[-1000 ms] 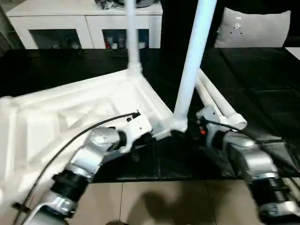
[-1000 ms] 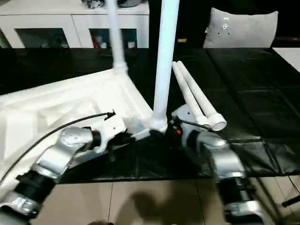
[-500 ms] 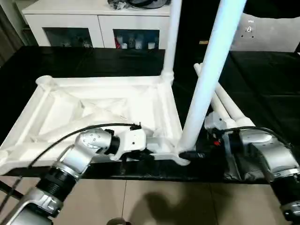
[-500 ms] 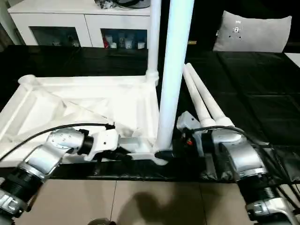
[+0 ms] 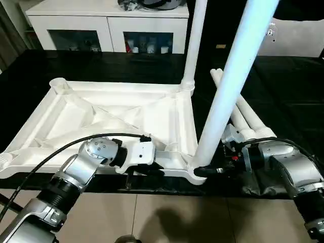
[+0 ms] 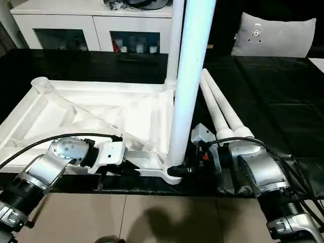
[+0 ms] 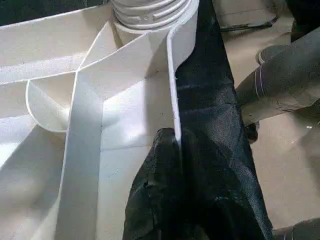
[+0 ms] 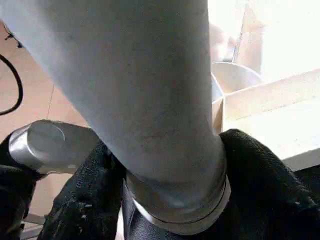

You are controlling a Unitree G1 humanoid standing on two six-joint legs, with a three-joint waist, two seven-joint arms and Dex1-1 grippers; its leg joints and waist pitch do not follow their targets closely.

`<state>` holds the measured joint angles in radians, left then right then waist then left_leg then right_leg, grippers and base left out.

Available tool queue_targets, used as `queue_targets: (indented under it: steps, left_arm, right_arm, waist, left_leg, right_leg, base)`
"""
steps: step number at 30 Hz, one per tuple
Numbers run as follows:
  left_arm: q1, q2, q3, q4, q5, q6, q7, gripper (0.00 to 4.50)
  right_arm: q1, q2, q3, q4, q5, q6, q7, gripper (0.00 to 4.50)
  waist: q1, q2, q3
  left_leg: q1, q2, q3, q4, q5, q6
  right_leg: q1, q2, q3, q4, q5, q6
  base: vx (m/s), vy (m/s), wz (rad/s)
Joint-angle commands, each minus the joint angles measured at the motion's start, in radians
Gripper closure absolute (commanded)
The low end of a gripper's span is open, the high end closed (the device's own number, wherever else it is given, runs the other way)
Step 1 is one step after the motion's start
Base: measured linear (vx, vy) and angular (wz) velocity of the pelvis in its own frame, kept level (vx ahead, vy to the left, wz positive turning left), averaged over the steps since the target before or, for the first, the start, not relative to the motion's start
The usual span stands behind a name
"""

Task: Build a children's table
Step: Rotate leg to tighten

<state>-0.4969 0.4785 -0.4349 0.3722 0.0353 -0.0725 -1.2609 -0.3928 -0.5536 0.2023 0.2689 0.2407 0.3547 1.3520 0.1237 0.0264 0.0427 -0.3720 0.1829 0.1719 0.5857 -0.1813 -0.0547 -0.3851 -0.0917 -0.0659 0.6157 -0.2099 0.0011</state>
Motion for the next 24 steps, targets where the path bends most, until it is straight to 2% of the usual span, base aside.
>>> queue_targets:
  steps: [1, 3, 6, 8, 9, 10, 11, 13, 14, 16, 19, 22, 24]
  left_arm:
    - [0.009, -0.009, -0.014, 0.001, 0.016, 0.021, 0.002, 4.50]
    - [0.017, -0.018, -0.006, -0.016, 0.006, 0.058, 0.016, 4.50]
    - [0.032, -0.046, 0.017, -0.052, -0.011, 0.144, 0.071, 4.50]
    - [0.034, -0.097, 0.044, -0.073, -0.005, 0.249, 0.173, 4.50]
    - [0.034, -0.097, 0.044, -0.073, -0.005, 0.249, 0.173, 4.50]
    - [0.029, -0.139, 0.065, -0.092, 0.003, 0.340, 0.253, 4.50]
    - [0.028, -0.146, 0.068, -0.095, 0.004, 0.353, 0.265, 4.50]
    - [0.018, -0.182, 0.085, -0.098, 0.006, 0.404, 0.321, 4.50]
    - [0.010, -0.207, 0.097, -0.098, 0.007, 0.436, 0.359, 4.50]
    - [-0.019, -0.289, 0.131, -0.085, 0.023, 0.516, 0.486, 4.50]
    - [-0.057, -0.390, 0.172, -0.057, 0.031, 0.570, 0.626, 4.50]
    - [-0.068, -0.424, 0.170, -0.054, 0.049, 0.576, 0.664, 4.50]
    - [-0.064, -0.424, 0.152, -0.068, 0.061, 0.570, 0.654, 4.50]
  right_arm:
    - [0.023, 0.003, 0.027, -0.037, 0.016, 0.029, 0.015, 1.88]
    - [0.032, 0.015, 0.026, -0.051, 0.027, 0.049, 0.005, 1.89]
    - [0.040, 0.059, 0.010, -0.065, 0.047, 0.137, -0.070, 1.89]
    - [0.040, 0.129, -0.005, -0.050, 0.017, 0.130, -0.195, 1.89]
    - [0.040, 0.129, -0.005, -0.050, 0.017, 0.130, -0.195, 1.89]
    - [0.016, 0.211, -0.044, -0.008, -0.002, 0.146, -0.347, 1.89]
    - [0.012, 0.224, -0.051, -0.001, -0.004, 0.151, -0.371, 1.90]
    - [-0.007, 0.278, -0.083, 0.036, -0.009, 0.158, -0.469, 1.90]
    - [-0.018, 0.308, -0.101, 0.058, -0.014, 0.162, -0.527, 1.91]
    - [-0.048, 0.391, -0.151, 0.125, -0.025, 0.168, -0.689, 1.91]
    - [-0.082, 0.462, -0.186, 0.201, -0.057, 0.127, -0.864, 1.91]
    - [-0.093, 0.495, -0.207, 0.225, -0.064, 0.084, -0.900, 1.91]
    - [-0.094, 0.506, -0.220, 0.224, -0.056, 0.072, -0.895, 1.35]
  waist:
    - [-0.003, -0.009, -0.057]
    - [-0.002, -0.010, -0.056]
    - [-0.001, -0.008, -0.053]
    - [-0.010, -0.009, -0.043]
    - [-0.015, -0.011, -0.043]
    - [-0.019, -0.009, -0.040]
    - [-0.027, -0.009, -0.037]
    - [-0.045, -0.014, -0.038]
    - [-0.048, -0.011, -0.037]
    - [-0.057, -0.012, -0.041]
    - [-0.062, -0.013, -0.040]
    - [-0.056, -0.012, -0.046]
    - [-0.053, -0.012, -0.049]
  left_leg:
    - [0.012, 0.050, -0.008, -0.065, -0.165, 0.057]
    - [0.012, 0.051, -0.007, -0.066, -0.167, 0.055]
    - [0.011, 0.050, -0.009, -0.069, -0.175, 0.051]
    - [0.014, 0.049, -0.010, -0.077, -0.251, 0.026]
    - [0.016, 0.049, -0.010, -0.079, -0.260, 0.014]
    - [0.019, 0.048, -0.013, -0.082, -0.286, -0.003]
    - [0.017, 0.045, -0.016, -0.085, -0.300, -0.020]
    - [0.008, 0.041, -0.022, -0.090, -0.309, -0.032]
    - [0.012, 0.042, -0.023, -0.089, -0.327, -0.032]
    - [0.020, 0.042, -0.020, -0.085, -0.325, -0.035]
    - [0.018, 0.038, -0.015, -0.083, -0.302, -0.025]
    - [0.011, 0.038, -0.014, -0.081, -0.249, -0.004]
    - [0.007, 0.038, -0.013, -0.078, -0.214, 0.013]
  right_leg:
    - [0.042, -0.057, 0.043, -0.061, -0.070, -0.265]
    - [0.042, -0.058, 0.044, -0.062, -0.077, -0.263]
    - [0.042, -0.058, 0.043, -0.064, -0.097, -0.264]
    - [0.037, -0.060, 0.045, -0.078, -0.222, -0.242]
    - [0.037, -0.061, 0.047, -0.078, -0.246, -0.235]
    - [0.034, -0.063, 0.047, -0.086, -0.310, -0.216]
    - [0.032, -0.064, 0.046, -0.089, -0.359, -0.200]
    - [0.038, -0.062, 0.041, -0.091, -0.406, -0.169]
    - [0.033, -0.063, 0.040, -0.100, -0.434, -0.154]
    - [0.026, -0.063, 0.045, -0.100, -0.396, -0.169]
    - [0.025, -0.058, 0.045, -0.101, -0.348, -0.180]
    - [0.032, -0.057, 0.045, -0.096, -0.265, -0.183]
    - [0.036, -0.057, 0.045, -0.090, -0.200, -0.189]
  base:
    - [0.000, 0.000, 0.00]
    - [0.000, 0.000, 0.00]
    - [0.000, 0.000, 0.00]
    - [0.000, 0.000, 0.00]
    - [0.000, 0.000, 0.00]
    - [0.000, 0.000, 0.00]
    - [0.000, 0.000, 0.00]
    - [-0.052, 0.013, -0.11]
    - [0.000, 0.000, 0.00]
    - [0.000, 0.000, 0.00]
    - [0.000, 0.000, 0.00]
    - [0.000, 0.000, 0.00]
    - [0.026, -0.001, 0.01]
